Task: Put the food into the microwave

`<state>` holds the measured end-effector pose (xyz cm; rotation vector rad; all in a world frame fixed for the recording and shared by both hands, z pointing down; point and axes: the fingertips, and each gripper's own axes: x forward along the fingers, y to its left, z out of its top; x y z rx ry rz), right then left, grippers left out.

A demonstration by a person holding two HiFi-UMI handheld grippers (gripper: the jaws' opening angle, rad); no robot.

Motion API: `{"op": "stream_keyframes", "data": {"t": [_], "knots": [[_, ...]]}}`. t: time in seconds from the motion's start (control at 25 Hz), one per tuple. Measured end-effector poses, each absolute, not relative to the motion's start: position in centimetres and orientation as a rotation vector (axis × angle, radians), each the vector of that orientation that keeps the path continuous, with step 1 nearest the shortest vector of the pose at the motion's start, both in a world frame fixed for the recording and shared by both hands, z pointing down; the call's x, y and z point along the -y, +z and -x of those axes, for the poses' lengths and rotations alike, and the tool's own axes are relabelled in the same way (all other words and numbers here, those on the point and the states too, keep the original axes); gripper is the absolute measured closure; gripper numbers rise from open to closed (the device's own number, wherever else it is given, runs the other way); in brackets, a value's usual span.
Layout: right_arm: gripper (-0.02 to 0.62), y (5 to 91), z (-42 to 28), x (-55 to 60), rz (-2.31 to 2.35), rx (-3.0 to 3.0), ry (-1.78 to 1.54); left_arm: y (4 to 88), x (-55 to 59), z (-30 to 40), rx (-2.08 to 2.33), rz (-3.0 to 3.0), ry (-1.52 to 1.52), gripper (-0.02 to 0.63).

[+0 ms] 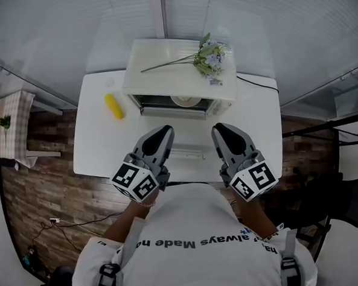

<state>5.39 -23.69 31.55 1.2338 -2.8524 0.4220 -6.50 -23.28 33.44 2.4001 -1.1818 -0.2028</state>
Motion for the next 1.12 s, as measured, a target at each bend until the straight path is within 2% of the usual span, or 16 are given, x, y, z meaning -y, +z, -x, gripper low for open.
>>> {"op": "stream_keyframes", "data": {"t": [0.36, 1.12], "knots": [[0.558, 28.8, -4.6, 22.4, -1.177, 2.853, 0.327, 30.1, 22.5, 7.3, 1.246, -2.453, -0.244, 0.586], [0.565, 28.4, -4.6, 21.5, -1.223, 2.828, 0.284, 29.5, 21.7, 7.3, 1.226, -2.455, -0.265, 0.585]]}}
